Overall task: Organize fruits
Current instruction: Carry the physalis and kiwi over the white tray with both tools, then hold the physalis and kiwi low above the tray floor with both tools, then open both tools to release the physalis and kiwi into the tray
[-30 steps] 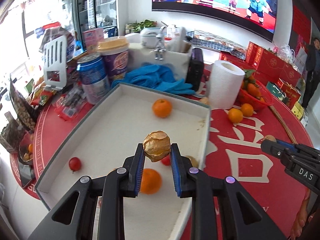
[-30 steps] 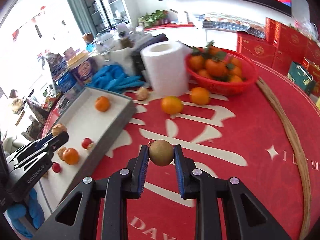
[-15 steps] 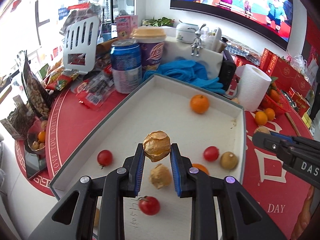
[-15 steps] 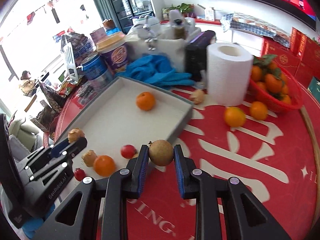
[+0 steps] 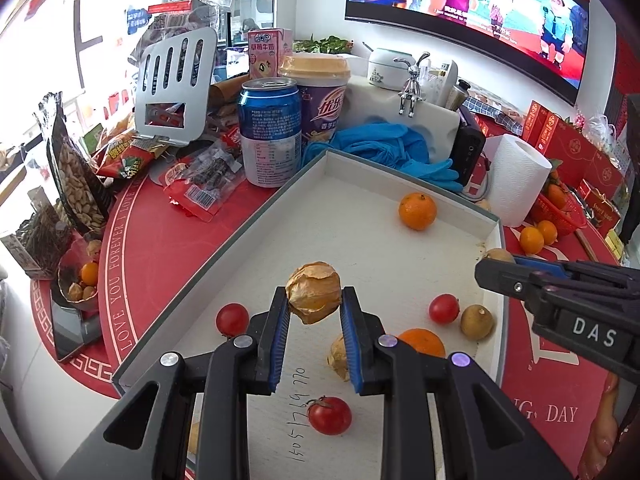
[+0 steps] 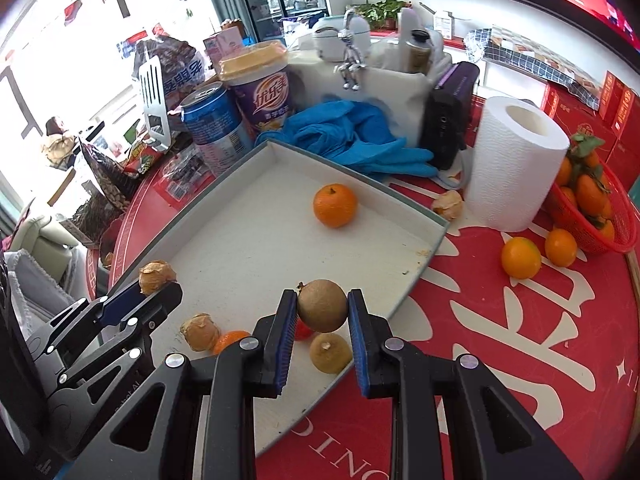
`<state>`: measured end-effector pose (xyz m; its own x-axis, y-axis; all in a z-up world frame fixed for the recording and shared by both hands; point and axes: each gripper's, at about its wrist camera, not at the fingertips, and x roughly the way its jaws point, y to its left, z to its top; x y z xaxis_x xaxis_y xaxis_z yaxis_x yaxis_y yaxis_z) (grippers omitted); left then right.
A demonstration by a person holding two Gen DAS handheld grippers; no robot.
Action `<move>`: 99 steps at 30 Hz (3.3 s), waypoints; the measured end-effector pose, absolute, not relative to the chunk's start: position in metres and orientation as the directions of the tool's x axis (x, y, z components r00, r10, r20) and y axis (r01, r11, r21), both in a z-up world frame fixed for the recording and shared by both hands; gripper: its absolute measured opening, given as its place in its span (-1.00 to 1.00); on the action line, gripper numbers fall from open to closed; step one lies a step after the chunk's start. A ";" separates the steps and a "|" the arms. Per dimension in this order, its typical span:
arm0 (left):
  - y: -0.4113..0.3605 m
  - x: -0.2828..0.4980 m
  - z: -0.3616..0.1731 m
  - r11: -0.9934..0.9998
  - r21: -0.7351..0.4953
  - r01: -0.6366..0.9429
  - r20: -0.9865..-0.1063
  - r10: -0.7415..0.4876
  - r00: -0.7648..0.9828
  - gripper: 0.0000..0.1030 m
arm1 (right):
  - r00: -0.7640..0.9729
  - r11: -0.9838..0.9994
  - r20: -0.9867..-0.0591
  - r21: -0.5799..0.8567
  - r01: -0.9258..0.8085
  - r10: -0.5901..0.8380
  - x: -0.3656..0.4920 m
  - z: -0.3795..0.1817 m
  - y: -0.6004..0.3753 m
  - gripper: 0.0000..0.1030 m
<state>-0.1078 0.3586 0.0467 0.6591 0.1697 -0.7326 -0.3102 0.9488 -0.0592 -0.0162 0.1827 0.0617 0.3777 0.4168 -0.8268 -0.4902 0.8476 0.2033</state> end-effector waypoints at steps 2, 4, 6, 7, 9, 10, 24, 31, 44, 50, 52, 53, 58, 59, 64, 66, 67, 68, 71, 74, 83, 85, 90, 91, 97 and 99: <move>0.359 -0.107 0.045 0.947 -0.063 -0.314 -0.736 0.168 0.656 -0.46 | 0.371 0.845 -0.830 0.203 -0.495 0.417 -0.016 0.060 0.187 -0.48; 0.361 -0.106 0.040 0.945 -0.068 -0.320 -0.744 0.165 0.647 -0.46 | 0.357 0.842 -0.836 0.208 -0.497 0.417 -0.016 0.055 0.191 -0.48; 0.361 -0.105 0.035 0.944 -0.073 -0.322 -0.754 0.159 0.637 -0.46 | 0.347 0.840 -0.841 0.208 -0.501 0.415 -0.017 0.050 0.194 -0.48; 0.361 -0.105 0.033 0.944 -0.076 -0.322 -0.759 0.155 0.633 -0.47 | 0.341 0.839 -0.845 0.206 -0.504 0.413 -0.018 0.047 0.195 -0.48; 0.360 -0.105 0.030 0.944 -0.074 -0.321 -0.764 0.153 0.627 -0.46 | 0.333 0.838 -0.850 0.203 -0.507 0.408 -0.019 0.043 0.196 -0.48; 0.359 -0.105 0.028 0.945 -0.070 -0.321 -0.765 0.155 0.625 -0.46 | 0.329 0.838 -0.853 0.204 -0.506 0.406 -0.019 0.041 0.196 -0.48; 0.337 -0.112 0.013 0.960 -0.034 -0.277 -0.773 0.151 0.617 -0.46 | 0.323 0.829 -0.860 0.182 -0.529 0.395 -0.024 0.036 0.190 -0.48; 0.339 -0.110 0.015 0.959 -0.058 -0.279 -0.782 0.130 0.609 -0.46 | 0.319 0.834 -0.859 0.197 -0.515 0.400 -0.022 0.037 0.192 -0.48; 0.340 -0.111 0.017 0.958 -0.055 -0.281 -0.781 0.134 0.610 -0.46 | 0.330 0.828 -0.850 0.195 -0.525 0.410 -0.024 0.042 0.196 -0.48; 0.340 -0.110 0.017 0.958 -0.055 -0.281 -0.782 0.134 0.609 -0.46 | 0.331 0.829 -0.849 0.198 -0.523 0.412 -0.024 0.043 0.195 -0.48; 0.340 -0.110 0.017 0.958 -0.054 -0.282 -0.783 0.135 0.607 -0.46 | 0.332 0.830 -0.849 0.199 -0.521 0.411 -0.024 0.043 0.195 -0.48; 0.340 -0.110 0.017 0.958 -0.053 -0.281 -0.783 0.135 0.607 -0.46 | 0.332 0.831 -0.849 0.198 -0.520 0.411 -0.024 0.043 0.194 -0.48; 0.339 -0.110 0.017 0.958 -0.050 -0.281 -0.783 0.137 0.606 -0.46 | 0.334 0.831 -0.847 0.201 -0.519 0.413 -0.023 0.043 0.192 -0.48; 0.338 -0.110 0.017 0.958 -0.051 -0.281 -0.783 0.137 0.606 -0.46 | 0.333 0.831 -0.847 0.201 -0.519 0.413 -0.023 0.043 0.192 -0.48; 0.338 -0.110 0.017 0.959 -0.050 -0.280 -0.783 0.137 0.607 -0.46 | 0.334 0.830 -0.847 0.202 -0.520 0.415 -0.023 0.044 0.192 -0.48; 0.338 -0.110 0.017 0.959 -0.050 -0.278 -0.783 0.135 0.607 -0.46 | 0.334 0.830 -0.846 0.202 -0.519 0.415 -0.023 0.044 0.192 -0.48; 0.337 -0.110 0.017 0.959 -0.049 -0.278 -0.783 0.136 0.607 -0.46 | 0.334 0.831 -0.846 0.202 -0.519 0.415 -0.023 0.044 0.192 -0.48; 0.337 -0.110 0.017 0.960 -0.048 -0.277 -0.783 0.136 0.607 -0.46 | 0.334 0.831 -0.846 0.202 -0.519 0.415 -0.023 0.044 0.192 -0.48; 0.336 -0.109 0.017 0.960 -0.048 -0.275 -0.783 0.135 0.607 -0.46 | 0.334 0.832 -0.847 0.202 -0.517 0.414 -0.023 0.044 0.191 -0.48; 0.336 -0.109 0.017 0.960 -0.048 -0.275 -0.783 0.135 0.607 -0.46 | 0.335 0.832 -0.847 0.202 -0.517 0.413 -0.023 0.044 0.191 -0.48; 0.336 -0.111 0.016 0.960 -0.037 -0.276 -0.781 0.144 0.607 -0.37 | 0.337 0.828 -0.849 0.188 -0.528 0.407 -0.024 0.044 0.196 -0.48; 0.336 -0.111 0.016 0.960 -0.032 -0.279 -0.781 0.150 0.607 -0.17 | 0.333 0.826 -0.849 0.190 -0.530 0.409 -0.024 0.045 0.197 -0.48; 0.335 -0.116 0.024 0.958 -0.029 -0.286 -0.759 0.165 0.630 0.59 | 0.328 0.830 -0.850 0.202 -0.520 0.412 -0.022 0.047 0.196 -0.14; 0.334 -0.117 0.025 0.958 -0.022 -0.284 -0.754 0.171 0.635 0.60 | 0.338 0.832 -0.845 0.202 -0.517 0.415 -0.023 0.049 0.195 0.34; 0.331 -0.114 0.022 0.958 -0.012 -0.288 -0.777 0.173 0.606 0.67 | 0.385 0.833 -0.814 0.202 -0.515 0.435 -0.026 0.068 0.189 0.76; 0.331 -0.115 0.022 0.956 -0.014 -0.294 -0.778 0.174 0.603 0.78 | 0.384 0.835 -0.814 0.208 -0.510 0.437 -0.025 0.070 0.187 0.80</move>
<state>-0.1147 0.3310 0.0223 0.6033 0.1741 -0.7783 -0.2944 0.9556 -0.0144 -0.0248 0.1870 0.0702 0.3836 0.4368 -0.8137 -0.5099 0.8348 0.2077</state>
